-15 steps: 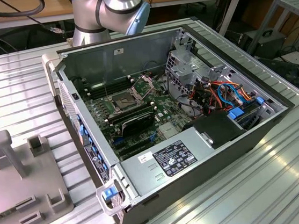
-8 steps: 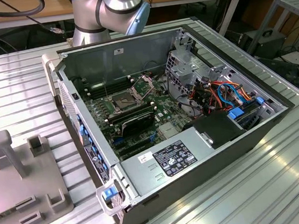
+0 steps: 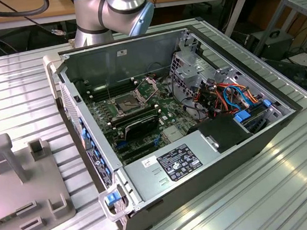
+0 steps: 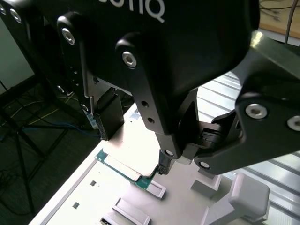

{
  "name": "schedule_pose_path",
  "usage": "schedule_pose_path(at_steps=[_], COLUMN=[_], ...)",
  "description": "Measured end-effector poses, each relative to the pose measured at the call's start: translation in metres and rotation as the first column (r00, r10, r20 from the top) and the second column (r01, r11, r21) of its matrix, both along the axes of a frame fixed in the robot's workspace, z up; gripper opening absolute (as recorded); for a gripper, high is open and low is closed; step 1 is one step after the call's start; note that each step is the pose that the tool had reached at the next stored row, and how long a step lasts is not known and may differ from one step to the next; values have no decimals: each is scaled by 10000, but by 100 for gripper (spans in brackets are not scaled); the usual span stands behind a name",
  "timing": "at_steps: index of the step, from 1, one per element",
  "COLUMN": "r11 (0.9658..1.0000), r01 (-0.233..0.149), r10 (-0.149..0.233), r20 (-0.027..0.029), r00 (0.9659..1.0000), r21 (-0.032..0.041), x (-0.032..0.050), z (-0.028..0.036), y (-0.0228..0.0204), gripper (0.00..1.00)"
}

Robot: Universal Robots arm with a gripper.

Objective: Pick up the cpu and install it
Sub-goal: 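Pick up the cpu and move it towards the insertion slot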

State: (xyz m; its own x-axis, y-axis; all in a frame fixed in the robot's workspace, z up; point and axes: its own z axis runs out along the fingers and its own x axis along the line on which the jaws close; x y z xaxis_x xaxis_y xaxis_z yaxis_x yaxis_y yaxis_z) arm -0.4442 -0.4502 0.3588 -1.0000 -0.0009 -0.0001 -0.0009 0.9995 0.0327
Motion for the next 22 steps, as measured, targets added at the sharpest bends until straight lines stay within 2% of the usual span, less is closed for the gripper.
schedule_pose_path(at_steps=[11,22], r11=[10000,10000], r01=[1,0], r10=[-1,0], r20=[0,0], r00=[10000,10000], r21=[0,-1], x=[143,229], z=[0,0], y=[0,0], gripper=[55,55])
